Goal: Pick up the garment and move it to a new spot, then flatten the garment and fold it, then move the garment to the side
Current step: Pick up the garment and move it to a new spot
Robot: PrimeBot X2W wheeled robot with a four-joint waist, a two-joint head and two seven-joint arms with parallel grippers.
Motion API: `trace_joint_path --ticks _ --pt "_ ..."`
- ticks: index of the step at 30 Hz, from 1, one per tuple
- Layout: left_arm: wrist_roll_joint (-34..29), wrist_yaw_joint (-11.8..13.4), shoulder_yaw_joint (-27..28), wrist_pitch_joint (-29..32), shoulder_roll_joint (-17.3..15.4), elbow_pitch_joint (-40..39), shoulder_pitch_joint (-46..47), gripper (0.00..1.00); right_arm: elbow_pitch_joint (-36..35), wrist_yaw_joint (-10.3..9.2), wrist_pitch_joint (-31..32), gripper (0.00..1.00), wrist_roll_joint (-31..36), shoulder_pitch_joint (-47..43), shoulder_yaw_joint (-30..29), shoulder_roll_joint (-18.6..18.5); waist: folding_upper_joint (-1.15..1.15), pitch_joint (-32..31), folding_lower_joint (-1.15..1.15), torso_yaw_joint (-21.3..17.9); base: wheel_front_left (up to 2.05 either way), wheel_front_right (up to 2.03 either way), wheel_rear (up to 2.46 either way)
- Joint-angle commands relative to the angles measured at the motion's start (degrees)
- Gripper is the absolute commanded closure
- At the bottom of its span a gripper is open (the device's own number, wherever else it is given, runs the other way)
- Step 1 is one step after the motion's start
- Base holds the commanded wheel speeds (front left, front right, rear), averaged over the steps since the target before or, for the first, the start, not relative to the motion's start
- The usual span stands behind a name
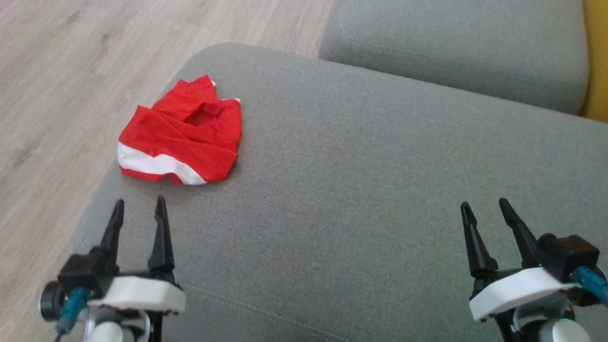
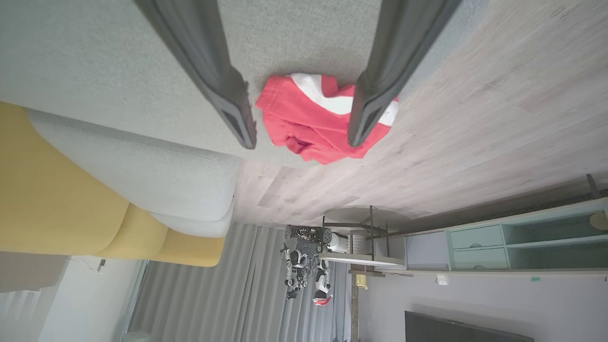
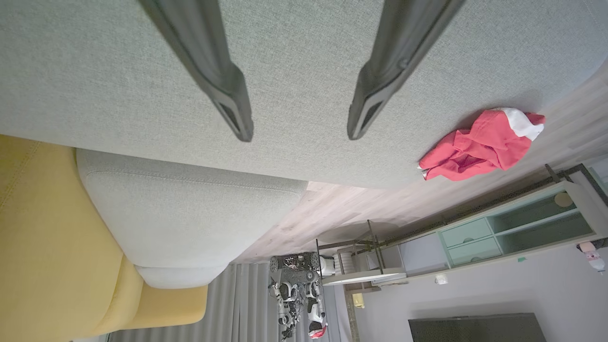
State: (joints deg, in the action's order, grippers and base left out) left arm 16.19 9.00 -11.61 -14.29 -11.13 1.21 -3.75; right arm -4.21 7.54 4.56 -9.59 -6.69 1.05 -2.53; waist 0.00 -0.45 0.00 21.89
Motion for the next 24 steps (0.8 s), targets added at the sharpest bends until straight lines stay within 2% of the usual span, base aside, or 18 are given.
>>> trace_joint_path --ticks 1,12,15,19,20,21,24 --pt "-0.35 -0.36 3.08 -0.70 0.16 -2.02 4.94 0.00 -2.66 -0.05 0.23 0.00 0.15 2.04 1.11 -0.35 0.00 1.13 0.00 -0.18 0.00 0.00 0.00" --pt "1.85 -4.18 7.97 -0.71 1.53 8.56 18.06 0.00 -5.88 -0.05 3.55 0.00 3.52 6.46 2.06 -0.35 0.00 10.83 0.00 -2.98 0.00 0.00 0.00" --pt "3.69 -7.83 10.75 -0.71 0.42 19.98 26.87 0.00 -7.45 -0.05 4.86 0.00 5.14 8.75 2.33 -0.35 0.00 16.17 0.00 -4.77 0.00 0.00 0.00" --pt "4.87 -10.78 11.82 -0.71 -1.47 32.39 34.29 0.00 -8.72 -0.05 5.80 0.00 6.45 10.53 2.68 -0.35 0.00 19.84 0.00 -5.98 0.00 0.00 0.00" --pt "5.14 -11.48 11.90 -0.70 -1.98 35.71 36.14 0.00 -8.95 -0.05 5.98 0.00 6.75 10.96 2.76 -0.35 0.00 20.58 0.00 -6.22 0.00 0.00 0.00" --pt "5.14 -11.48 11.90 -0.70 -1.98 35.71 36.14 0.00 -8.95 -0.05 5.98 0.00 6.75 10.96 2.76 -0.35 0.00 20.58 0.00 -6.22 0.00 0.00 0.00" --pt "6.12 -12.94 12.00 -0.02 -2.98 45.29 41.11 0.00 -9.38 -0.05 6.43 0.00 7.41 11.92 2.93 -0.35 0.00 22.28 0.00 -6.77 0.00 0.00 0.00"
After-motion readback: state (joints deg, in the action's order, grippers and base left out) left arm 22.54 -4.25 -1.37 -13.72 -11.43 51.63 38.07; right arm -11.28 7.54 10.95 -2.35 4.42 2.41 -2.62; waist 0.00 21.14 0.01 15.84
